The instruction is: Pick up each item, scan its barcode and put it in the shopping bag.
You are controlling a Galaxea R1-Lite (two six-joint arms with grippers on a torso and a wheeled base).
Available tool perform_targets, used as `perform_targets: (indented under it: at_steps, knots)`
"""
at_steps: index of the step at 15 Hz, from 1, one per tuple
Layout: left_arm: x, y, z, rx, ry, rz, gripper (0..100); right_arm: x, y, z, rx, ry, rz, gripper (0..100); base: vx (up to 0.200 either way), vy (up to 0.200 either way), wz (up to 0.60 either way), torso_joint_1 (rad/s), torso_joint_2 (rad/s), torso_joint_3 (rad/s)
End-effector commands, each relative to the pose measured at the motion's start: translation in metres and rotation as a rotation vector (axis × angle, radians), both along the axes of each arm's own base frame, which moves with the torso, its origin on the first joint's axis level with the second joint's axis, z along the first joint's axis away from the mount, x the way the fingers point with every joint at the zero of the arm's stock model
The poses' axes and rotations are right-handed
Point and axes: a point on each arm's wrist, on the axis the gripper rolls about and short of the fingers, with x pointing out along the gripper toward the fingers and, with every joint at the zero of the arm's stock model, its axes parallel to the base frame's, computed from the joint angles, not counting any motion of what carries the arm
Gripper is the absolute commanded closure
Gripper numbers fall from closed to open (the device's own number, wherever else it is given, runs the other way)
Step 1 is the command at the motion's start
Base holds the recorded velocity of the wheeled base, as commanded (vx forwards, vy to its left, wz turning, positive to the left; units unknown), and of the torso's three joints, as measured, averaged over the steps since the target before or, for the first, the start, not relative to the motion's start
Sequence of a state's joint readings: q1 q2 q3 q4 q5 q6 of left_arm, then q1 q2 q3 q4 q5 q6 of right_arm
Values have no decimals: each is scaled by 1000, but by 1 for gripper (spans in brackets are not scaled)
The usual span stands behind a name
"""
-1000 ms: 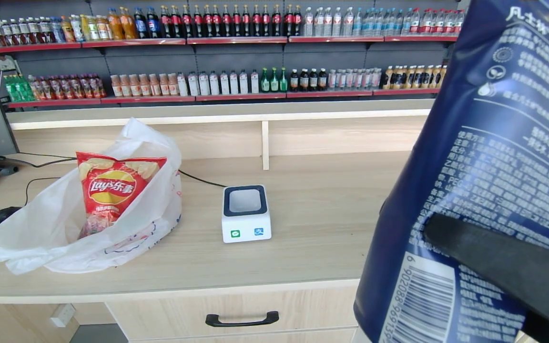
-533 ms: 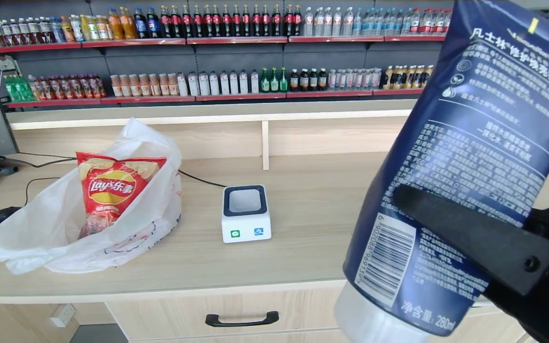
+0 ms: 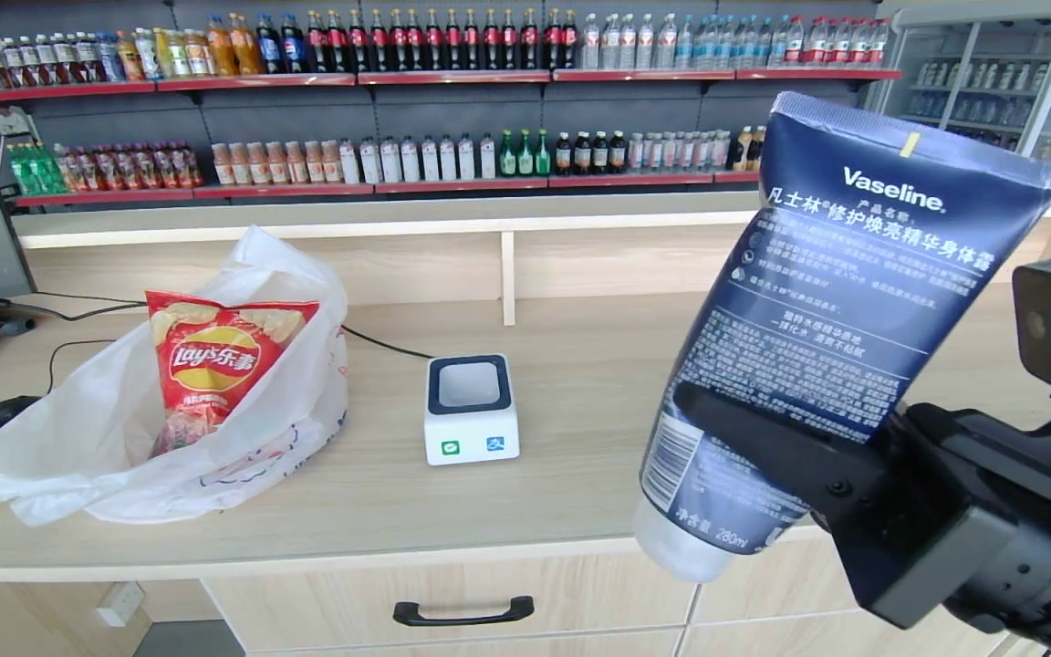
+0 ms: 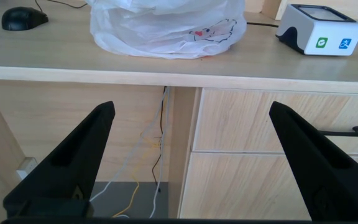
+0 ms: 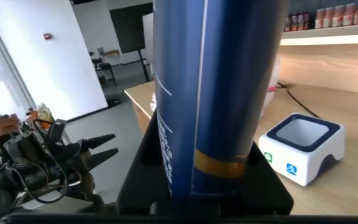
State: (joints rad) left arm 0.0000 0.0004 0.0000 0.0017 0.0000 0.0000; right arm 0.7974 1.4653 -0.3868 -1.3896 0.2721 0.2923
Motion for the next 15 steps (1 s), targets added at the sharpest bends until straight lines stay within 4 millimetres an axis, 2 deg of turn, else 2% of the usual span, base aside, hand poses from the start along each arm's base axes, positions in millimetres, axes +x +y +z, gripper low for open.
perform_targets:
  at_steps: [1, 5, 10, 12, 15]
  knots:
    - [0, 0, 0, 0, -1, 0, 0, 4, -2, -13, -47, 15, -104, 100, 0, 0, 0, 0, 0, 0]
    - [0, 0, 0, 0, -1, 0, 0, 6, -6, -18, -80, 1, -299, 100, 0, 0, 0, 0, 0, 0]
    - [0, 0, 0, 2, -2, 0, 0, 2, -24, -23, -175, -71, -526, 100, 0, 0, 0, 0, 0, 0]
    - [0, 0, 0, 2, -2, 0, 0, 4, -30, -22, -159, -62, -571, 100, 0, 0, 0, 0, 0, 0]
    - [0, 0, 0, 3, -2, 0, 0, -5, -38, -29, -175, -56, -558, 100, 0, 0, 0, 0, 0, 0]
